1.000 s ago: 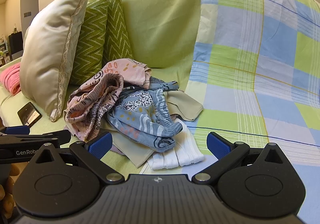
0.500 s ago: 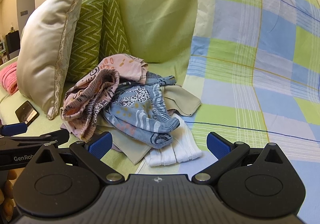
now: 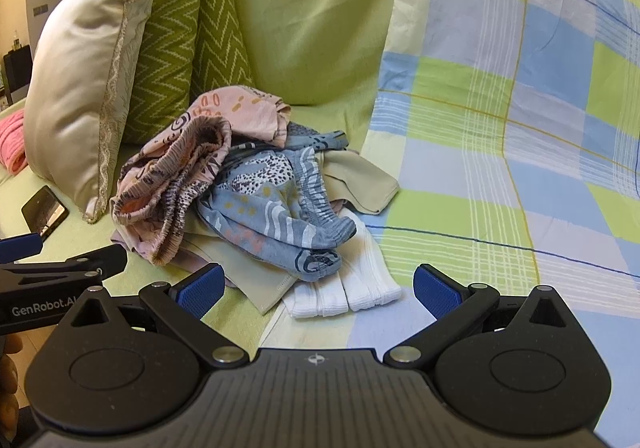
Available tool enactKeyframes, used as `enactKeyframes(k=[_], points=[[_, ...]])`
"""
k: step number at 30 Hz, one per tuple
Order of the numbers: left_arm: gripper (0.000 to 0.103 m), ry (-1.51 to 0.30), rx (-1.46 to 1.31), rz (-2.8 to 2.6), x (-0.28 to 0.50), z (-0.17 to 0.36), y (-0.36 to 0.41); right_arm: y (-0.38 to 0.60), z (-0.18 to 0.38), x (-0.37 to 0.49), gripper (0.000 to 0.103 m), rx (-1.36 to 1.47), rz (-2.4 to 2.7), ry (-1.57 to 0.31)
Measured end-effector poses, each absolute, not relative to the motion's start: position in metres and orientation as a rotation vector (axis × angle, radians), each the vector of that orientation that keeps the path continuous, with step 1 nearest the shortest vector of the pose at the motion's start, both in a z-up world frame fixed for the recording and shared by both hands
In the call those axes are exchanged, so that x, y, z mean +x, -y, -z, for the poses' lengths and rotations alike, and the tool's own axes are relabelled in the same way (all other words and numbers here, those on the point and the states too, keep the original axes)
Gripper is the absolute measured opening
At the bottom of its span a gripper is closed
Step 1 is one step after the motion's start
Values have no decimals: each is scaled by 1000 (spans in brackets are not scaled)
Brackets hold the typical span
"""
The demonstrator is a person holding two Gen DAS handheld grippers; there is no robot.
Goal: Fold clothes
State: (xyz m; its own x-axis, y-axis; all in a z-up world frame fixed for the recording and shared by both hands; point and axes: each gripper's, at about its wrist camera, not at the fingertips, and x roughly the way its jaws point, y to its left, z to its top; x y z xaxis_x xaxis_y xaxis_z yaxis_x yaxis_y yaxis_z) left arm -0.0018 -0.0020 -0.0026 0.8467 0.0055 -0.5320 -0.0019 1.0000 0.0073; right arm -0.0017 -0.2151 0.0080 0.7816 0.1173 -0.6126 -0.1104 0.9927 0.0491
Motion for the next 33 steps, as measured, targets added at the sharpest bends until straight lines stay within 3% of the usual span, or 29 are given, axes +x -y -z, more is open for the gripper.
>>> enactKeyframes(k=[33], points=[[102, -577, 11, -14, 2, 4, 6, 218, -5, 3, 103, 35, -132, -714]])
